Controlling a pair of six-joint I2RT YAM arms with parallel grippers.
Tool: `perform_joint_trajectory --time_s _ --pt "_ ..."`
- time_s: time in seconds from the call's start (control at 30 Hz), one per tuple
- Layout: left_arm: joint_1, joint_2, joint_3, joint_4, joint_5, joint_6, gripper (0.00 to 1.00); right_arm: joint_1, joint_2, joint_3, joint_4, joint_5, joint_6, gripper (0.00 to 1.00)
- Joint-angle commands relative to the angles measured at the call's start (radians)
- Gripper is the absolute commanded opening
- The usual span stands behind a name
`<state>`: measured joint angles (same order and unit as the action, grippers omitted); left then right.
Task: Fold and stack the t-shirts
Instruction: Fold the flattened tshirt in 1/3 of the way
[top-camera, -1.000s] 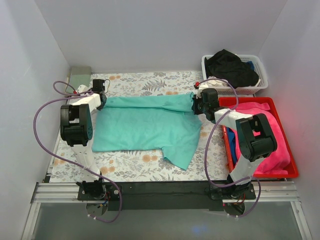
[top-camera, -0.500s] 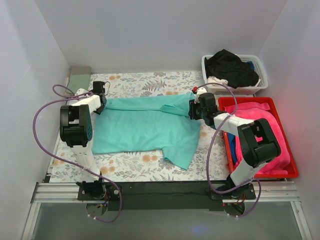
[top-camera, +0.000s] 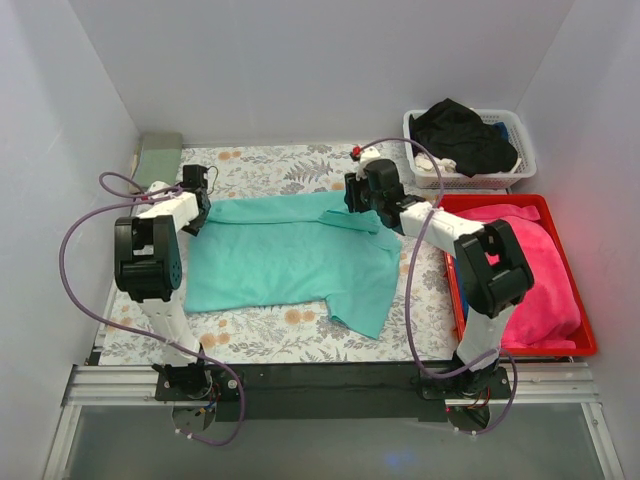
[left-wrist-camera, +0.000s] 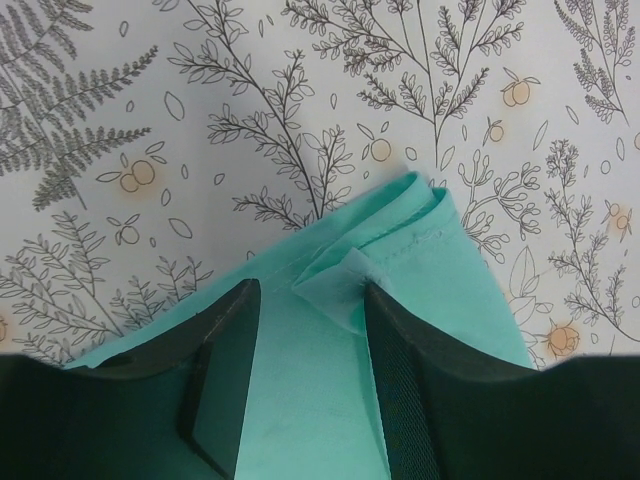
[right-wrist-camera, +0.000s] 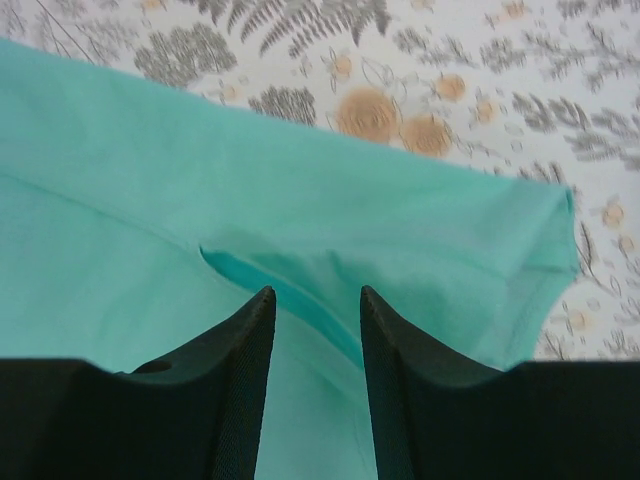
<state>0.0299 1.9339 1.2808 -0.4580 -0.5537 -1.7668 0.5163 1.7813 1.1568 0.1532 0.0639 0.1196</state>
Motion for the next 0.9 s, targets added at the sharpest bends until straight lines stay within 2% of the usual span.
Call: perform_joint_trajectory --time_s 0.0,0.2,0.53,0.7,0.87 --pt "0.004 -0.107 -0.029 -0.024 -0.035 -0.011 0.45 0.007 0.128 0.162 -0.001 -0.021 -0.005 0.46" --pt "0.005 -0.165 -0.077 -0.036 -0.049 -0.029 0.45 0.008 0.291 0.403 -0.069 -0.042 0.005 0.45" --pt "0.004 -0.334 -0.244 -0.004 -0.149 -0.105 0.44 0.024 0.454 0.557 -0.121 -0.056 0.005 0.45" --pt "0.005 -0.300 -0.216 -0.007 -0.118 -0.094 0.44 0.040 0.455 0.532 -0.148 -0.056 0.000 0.43" --pt "0.005 -0.263 -0.184 -0.007 -0.104 -0.071 0.44 0.080 0.362 0.382 -0.152 -0.035 -0.006 0.40"
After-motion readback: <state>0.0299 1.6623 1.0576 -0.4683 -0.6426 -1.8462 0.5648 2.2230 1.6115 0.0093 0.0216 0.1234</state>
